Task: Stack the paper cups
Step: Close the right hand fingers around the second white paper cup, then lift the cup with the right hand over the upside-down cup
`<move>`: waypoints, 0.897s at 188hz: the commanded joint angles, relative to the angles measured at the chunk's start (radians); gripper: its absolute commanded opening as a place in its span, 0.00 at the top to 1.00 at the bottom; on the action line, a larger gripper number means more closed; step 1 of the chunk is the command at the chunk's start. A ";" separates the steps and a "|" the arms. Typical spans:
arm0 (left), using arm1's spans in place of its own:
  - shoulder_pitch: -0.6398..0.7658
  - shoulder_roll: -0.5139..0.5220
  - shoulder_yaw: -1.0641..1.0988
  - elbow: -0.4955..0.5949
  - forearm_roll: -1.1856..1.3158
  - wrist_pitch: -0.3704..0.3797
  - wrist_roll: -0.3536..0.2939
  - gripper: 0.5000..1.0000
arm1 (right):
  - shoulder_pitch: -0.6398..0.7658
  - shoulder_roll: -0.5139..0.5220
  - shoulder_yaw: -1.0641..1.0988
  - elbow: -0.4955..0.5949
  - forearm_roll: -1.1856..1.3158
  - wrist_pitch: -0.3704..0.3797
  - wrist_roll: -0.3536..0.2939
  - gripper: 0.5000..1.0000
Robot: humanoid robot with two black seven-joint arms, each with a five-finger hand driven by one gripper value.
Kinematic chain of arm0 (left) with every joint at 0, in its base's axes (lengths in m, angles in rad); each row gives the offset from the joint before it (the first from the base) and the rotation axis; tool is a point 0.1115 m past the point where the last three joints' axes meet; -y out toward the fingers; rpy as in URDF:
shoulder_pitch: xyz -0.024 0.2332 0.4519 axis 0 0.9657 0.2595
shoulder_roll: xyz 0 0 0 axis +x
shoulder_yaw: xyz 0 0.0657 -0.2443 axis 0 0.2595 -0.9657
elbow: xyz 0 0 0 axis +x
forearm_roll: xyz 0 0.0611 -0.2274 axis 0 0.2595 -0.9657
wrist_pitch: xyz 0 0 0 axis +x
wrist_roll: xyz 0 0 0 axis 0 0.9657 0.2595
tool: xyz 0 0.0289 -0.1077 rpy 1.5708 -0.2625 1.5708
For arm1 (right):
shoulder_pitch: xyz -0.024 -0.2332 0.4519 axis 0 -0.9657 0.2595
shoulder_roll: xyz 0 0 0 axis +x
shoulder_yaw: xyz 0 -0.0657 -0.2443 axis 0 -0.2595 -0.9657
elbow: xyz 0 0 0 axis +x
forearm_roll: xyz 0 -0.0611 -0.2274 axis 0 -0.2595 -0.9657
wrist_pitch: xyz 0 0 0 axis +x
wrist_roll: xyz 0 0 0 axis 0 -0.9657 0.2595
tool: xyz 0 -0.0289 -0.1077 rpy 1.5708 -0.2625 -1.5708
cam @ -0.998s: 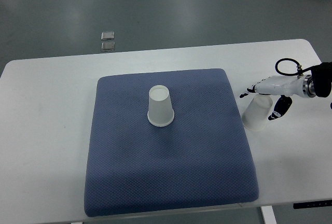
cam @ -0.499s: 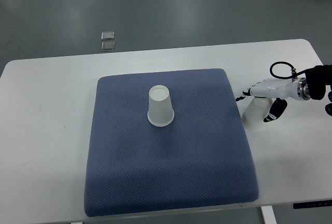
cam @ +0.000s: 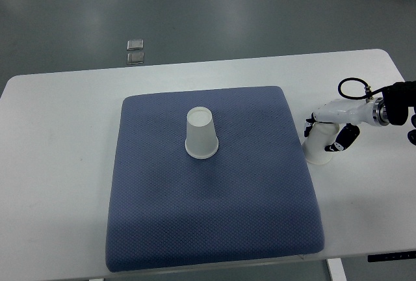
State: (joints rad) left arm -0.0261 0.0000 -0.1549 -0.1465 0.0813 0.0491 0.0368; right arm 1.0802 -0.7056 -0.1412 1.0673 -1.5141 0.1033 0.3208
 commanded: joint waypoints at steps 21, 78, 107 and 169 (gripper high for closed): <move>0.000 0.000 0.000 0.001 0.000 0.000 0.000 0.00 | 0.006 -0.002 0.000 0.000 0.005 0.000 0.001 0.65; 0.000 0.000 0.000 0.001 0.000 0.000 0.000 0.00 | 0.017 -0.009 0.006 0.000 0.009 0.001 0.003 0.65; 0.000 0.000 0.000 -0.001 0.000 0.000 0.000 0.00 | 0.050 -0.012 0.009 0.000 0.009 0.003 0.003 0.65; 0.000 0.000 0.000 -0.001 0.000 0.000 0.000 0.00 | 0.237 0.000 0.011 0.016 0.015 0.092 0.011 0.64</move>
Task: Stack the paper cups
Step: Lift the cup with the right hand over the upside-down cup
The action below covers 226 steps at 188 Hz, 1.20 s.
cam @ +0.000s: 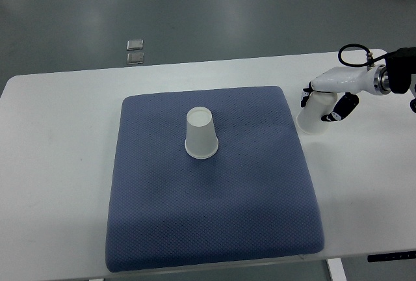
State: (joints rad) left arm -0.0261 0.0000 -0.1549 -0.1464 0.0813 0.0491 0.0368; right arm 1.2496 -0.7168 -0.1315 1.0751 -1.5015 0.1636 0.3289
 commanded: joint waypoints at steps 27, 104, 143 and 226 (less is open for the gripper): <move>0.000 0.000 0.000 0.001 0.000 0.000 0.000 0.00 | 0.162 0.053 0.001 0.012 0.004 0.086 0.004 0.64; 0.000 0.000 0.000 -0.001 0.000 0.000 0.000 0.00 | 0.330 0.212 0.001 0.072 0.029 0.197 0.007 0.64; 0.000 0.000 0.000 0.001 0.000 0.000 0.000 0.00 | 0.349 0.306 0.003 0.066 0.043 0.200 0.007 0.64; 0.000 0.000 0.000 -0.001 0.000 0.000 0.000 0.00 | 0.370 0.376 0.003 0.065 0.072 0.228 0.007 0.63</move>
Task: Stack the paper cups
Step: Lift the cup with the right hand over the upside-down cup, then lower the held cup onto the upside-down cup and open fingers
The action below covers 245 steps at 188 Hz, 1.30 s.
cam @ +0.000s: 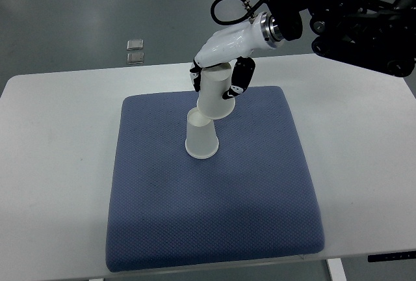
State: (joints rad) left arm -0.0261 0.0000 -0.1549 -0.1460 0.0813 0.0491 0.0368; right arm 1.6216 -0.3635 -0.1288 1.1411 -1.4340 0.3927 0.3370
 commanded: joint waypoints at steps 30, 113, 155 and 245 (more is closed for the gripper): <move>0.000 0.000 0.000 -0.001 0.000 0.000 0.000 0.00 | -0.006 0.029 0.000 -0.017 0.007 0.002 -0.001 0.63; 0.000 0.000 0.000 0.000 0.000 0.000 0.000 0.00 | -0.029 0.064 0.000 -0.047 0.007 -0.002 -0.001 0.62; 0.000 0.000 0.000 -0.001 0.000 0.000 0.000 0.00 | -0.035 0.081 0.000 -0.061 0.007 -0.002 -0.001 0.61; 0.000 0.000 0.000 0.000 0.000 0.000 0.000 0.00 | -0.016 0.080 0.003 -0.070 0.033 0.005 -0.003 0.61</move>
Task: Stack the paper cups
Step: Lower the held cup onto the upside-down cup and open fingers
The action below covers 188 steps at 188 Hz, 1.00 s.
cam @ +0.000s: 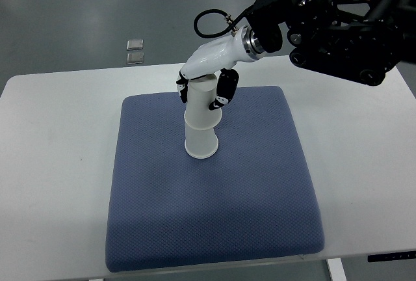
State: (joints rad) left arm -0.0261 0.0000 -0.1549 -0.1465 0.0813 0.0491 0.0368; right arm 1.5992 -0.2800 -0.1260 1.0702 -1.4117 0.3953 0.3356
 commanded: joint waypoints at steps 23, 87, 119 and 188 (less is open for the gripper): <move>0.000 0.000 0.000 0.001 0.000 0.000 0.000 0.00 | 0.005 0.001 -0.001 0.001 0.011 0.002 -0.001 0.61; 0.000 0.000 0.000 0.001 0.000 0.000 0.000 0.00 | -0.028 0.016 -0.003 -0.009 0.007 -0.006 -0.003 0.61; 0.000 0.000 0.000 0.001 0.000 0.000 -0.001 0.00 | -0.044 0.018 -0.003 -0.015 0.005 -0.013 -0.003 0.61; 0.000 0.000 0.000 -0.001 0.000 0.000 0.000 0.00 | -0.079 0.050 -0.001 -0.052 0.013 -0.044 -0.004 0.48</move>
State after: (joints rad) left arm -0.0261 0.0000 -0.1549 -0.1467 0.0813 0.0491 0.0368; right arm 1.5291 -0.2407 -0.1271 1.0270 -1.4038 0.3639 0.3316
